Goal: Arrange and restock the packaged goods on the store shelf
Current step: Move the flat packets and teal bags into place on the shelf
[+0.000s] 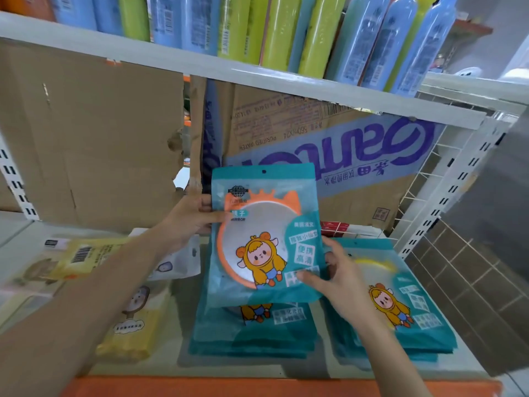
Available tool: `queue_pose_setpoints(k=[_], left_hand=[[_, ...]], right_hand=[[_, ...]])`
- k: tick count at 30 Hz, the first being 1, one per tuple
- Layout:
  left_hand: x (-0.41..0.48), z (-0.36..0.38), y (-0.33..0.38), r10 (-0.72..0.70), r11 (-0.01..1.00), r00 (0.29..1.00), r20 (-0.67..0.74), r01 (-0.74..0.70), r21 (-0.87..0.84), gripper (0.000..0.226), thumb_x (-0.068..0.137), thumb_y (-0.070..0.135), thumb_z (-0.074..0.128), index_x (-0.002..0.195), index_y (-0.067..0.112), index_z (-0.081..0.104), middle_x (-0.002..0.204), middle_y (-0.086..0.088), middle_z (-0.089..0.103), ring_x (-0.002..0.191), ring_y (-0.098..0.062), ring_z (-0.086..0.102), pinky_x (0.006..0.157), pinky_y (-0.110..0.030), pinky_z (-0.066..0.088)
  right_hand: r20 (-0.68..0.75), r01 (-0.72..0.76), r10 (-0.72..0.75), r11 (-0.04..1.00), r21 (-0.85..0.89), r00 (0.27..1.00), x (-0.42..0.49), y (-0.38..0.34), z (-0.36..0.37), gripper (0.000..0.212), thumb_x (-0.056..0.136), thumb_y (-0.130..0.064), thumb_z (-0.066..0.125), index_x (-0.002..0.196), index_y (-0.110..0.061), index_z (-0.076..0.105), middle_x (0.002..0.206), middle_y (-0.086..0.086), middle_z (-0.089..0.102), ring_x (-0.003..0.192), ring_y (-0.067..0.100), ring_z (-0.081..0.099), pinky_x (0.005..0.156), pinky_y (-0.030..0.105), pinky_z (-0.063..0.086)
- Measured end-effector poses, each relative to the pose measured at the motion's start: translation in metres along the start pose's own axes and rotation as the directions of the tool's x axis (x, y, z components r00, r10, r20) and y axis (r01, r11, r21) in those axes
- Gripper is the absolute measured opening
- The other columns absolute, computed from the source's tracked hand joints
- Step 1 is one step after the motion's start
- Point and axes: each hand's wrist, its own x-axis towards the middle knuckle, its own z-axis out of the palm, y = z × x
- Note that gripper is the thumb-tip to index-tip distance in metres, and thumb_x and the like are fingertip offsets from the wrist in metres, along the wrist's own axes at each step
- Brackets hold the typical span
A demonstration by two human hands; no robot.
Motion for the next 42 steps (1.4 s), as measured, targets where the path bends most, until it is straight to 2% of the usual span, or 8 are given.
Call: queue_pose_setpoints(k=[3,8,13,20,27,32,36,42], left_hand=[[0.001,-0.002,-0.010,-0.116,0.993,0.993,-0.003,0.117,0.020,0.021,0.079,0.005,0.065,0.100,0.009,0.067,0.087,0.000,0.074,0.076,-0.013,0.070,0.067,-0.025,0.057],[0.000,0.008,-0.027,-0.262,0.963,0.963,-0.069,0.265,0.040,0.026,0.075,0.009,0.072,0.101,0.010,0.067,0.095,-0.003,0.072,0.079,-0.014,0.069,0.059,-0.020,0.056],[-0.001,0.014,-0.036,-0.336,0.936,0.934,-0.121,0.346,0.073,0.025,0.072,0.004,0.073,0.095,0.009,0.064,0.090,-0.004,0.070,0.078,-0.017,0.068,0.067,-0.027,0.055],[-0.007,0.014,-0.035,-0.343,0.901,0.928,-0.147,0.369,0.230,0.035,0.077,0.001,0.069,0.110,0.004,0.059,0.103,-0.009,0.066,0.085,-0.021,0.065,0.074,-0.031,0.053],[-0.015,0.020,-0.036,-0.310,0.893,0.935,-0.174,0.349,0.284,0.037,0.078,0.003,0.068,0.113,0.004,0.057,0.097,-0.006,0.063,0.073,-0.016,0.061,0.059,-0.021,0.049],[-0.015,0.020,-0.040,-0.270,0.888,0.942,-0.201,0.324,0.326,0.040,0.076,0.004,0.070,0.115,0.003,0.059,0.095,-0.007,0.064,0.080,-0.022,0.062,0.073,-0.031,0.053],[-0.014,0.019,-0.044,-0.193,0.869,0.959,-0.208,0.266,0.418,0.037,0.075,0.006,0.072,0.111,0.004,0.064,0.108,-0.010,0.067,0.092,-0.022,0.061,0.088,-0.033,0.049],[-0.014,0.025,-0.044,-0.122,0.838,0.971,-0.205,0.212,0.503,0.038,0.079,0.009,0.070,0.116,0.007,0.062,0.117,-0.008,0.064,0.092,-0.014,0.054,0.076,-0.021,0.042]], right_hand=[[0.005,-0.050,0.050,0.998,-0.038,0.999,-0.006,0.008,0.008,0.060,0.072,-0.023,0.077,0.119,-0.037,0.043,0.112,-0.011,0.066,0.103,0.009,0.063,0.086,0.041,0.054],[0.034,-0.153,0.157,0.983,-0.106,0.987,-0.012,0.014,0.015,0.056,0.075,-0.019,0.076,0.114,-0.032,0.039,0.111,-0.014,0.060,0.092,0.001,0.057,0.070,0.016,0.048],[0.060,-0.234,0.244,0.963,-0.133,0.968,-0.016,0.018,0.018,0.064,0.073,-0.025,0.077,0.126,-0.019,0.042,0.114,-0.002,0.064,0.095,0.012,0.063,0.085,0.035,0.054],[0.093,-0.250,0.270,0.951,-0.181,0.958,-0.020,0.020,0.023,0.064,0.077,-0.026,0.075,0.130,-0.015,0.041,0.084,-0.022,0.047,0.075,-0.005,0.050,0.074,0.022,0.047],[0.092,-0.247,0.275,0.939,-0.239,0.957,-0.020,0.018,0.023,0.060,0.076,-0.030,0.074,0.128,-0.017,0.048,0.083,-0.013,0.052,0.074,0.003,0.054,0.065,0.021,0.046],[0.094,-0.214,0.247,0.939,-0.270,0.965,-0.022,0.017,0.023,0.051,0.078,-0.031,0.072,0.124,-0.020,0.052,0.080,-0.015,0.051,0.071,0.002,0.052,0.057,0.014,0.040],[0.107,-0.219,0.257,0.935,-0.280,0.960,-0.023,0.017,0.022,0.049,0.078,-0.036,0.071,0.123,-0.022,0.054,0.081,-0.018,0.048,0.076,0.003,0.051,0.067,0.021,0.043],[0.123,-0.251,0.295,0.924,-0.289,0.947,-0.021,0.017,0.021,0.047,0.078,-0.040,0.070,0.120,-0.023,0.057,0.104,-0.006,0.056,0.095,0.012,0.054,0.085,0.032,0.049]])
